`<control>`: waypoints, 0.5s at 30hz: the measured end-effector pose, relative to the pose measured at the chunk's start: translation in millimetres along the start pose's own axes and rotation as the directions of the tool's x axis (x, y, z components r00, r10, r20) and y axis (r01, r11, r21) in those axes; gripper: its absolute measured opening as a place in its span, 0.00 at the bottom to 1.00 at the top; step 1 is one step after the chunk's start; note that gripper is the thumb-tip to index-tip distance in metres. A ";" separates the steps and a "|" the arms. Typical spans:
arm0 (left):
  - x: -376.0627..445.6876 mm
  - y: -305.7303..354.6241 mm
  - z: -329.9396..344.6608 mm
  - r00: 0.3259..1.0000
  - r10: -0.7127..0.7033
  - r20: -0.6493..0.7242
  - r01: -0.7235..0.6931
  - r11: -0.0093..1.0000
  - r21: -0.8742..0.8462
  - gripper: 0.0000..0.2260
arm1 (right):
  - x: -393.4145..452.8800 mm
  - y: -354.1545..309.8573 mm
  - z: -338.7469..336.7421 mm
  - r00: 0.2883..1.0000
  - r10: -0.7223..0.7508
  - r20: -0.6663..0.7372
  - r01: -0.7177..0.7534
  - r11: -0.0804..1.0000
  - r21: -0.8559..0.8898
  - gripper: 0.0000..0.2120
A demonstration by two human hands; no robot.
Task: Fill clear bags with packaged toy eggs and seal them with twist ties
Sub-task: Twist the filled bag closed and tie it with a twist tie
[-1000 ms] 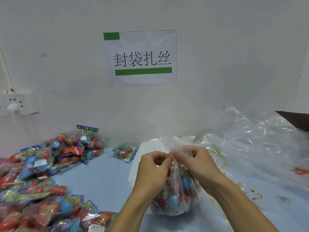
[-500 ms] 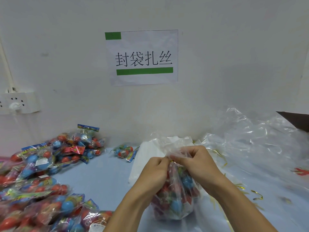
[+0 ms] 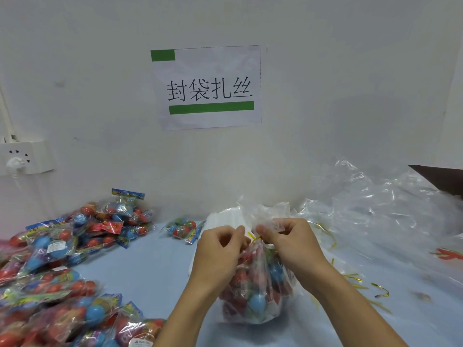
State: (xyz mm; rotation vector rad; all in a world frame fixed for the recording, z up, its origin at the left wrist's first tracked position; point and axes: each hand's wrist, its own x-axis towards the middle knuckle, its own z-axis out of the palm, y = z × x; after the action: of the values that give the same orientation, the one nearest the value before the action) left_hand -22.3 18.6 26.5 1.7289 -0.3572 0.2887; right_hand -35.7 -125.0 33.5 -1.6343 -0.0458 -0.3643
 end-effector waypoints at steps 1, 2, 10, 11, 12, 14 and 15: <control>0.5 -1.0 -1.4 0.996 0.082 -0.031 -0.081 0.997 0.019 0.13 | 0.1 -0.5 -0.5 1.000 0.004 -0.003 -0.004 1.000 0.011 0.13; 0.7 -1.8 -3.1 0.985 0.169 -0.043 -0.166 0.984 0.066 0.08 | 0.0 -0.7 -0.5 1.000 0.009 -0.009 -0.009 1.000 0.017 0.12; -0.1 -4.8 -7.2 0.851 0.503 0.152 -0.509 0.716 0.477 0.07 | 0.1 -0.8 -0.8 0.999 0.040 -0.008 -0.040 0.998 0.052 0.12; -0.1 -4.6 -7.0 0.842 0.518 0.152 -0.519 0.700 0.491 0.07 | 0.0 -0.8 -0.4 0.999 0.040 -0.003 -0.040 0.998 0.044 0.12; -0.2 -4.4 -6.8 0.834 0.530 0.153 -0.527 0.684 0.505 0.06 | 0.0 -0.7 0.0 0.999 0.038 0.000 -0.038 0.999 0.038 0.12; -1.2 -4.0 -6.4 0.826 0.542 0.153 -0.532 0.664 0.526 0.05 | 0.0 -0.7 0.1 0.999 0.036 0.004 -0.036 0.999 0.035 0.12; -1.7 -3.6 -5.9 0.825 0.545 0.153 -0.533 0.657 0.533 0.05 | -0.5 -1.1 -0.2 0.999 0.035 0.008 -0.035 0.999 0.037 0.12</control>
State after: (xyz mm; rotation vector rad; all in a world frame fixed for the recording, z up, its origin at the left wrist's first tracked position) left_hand -22.4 25.1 23.7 2.1596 -0.8475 0.9288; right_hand -36.5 -125.0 34.4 -1.5978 -0.0293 -0.3284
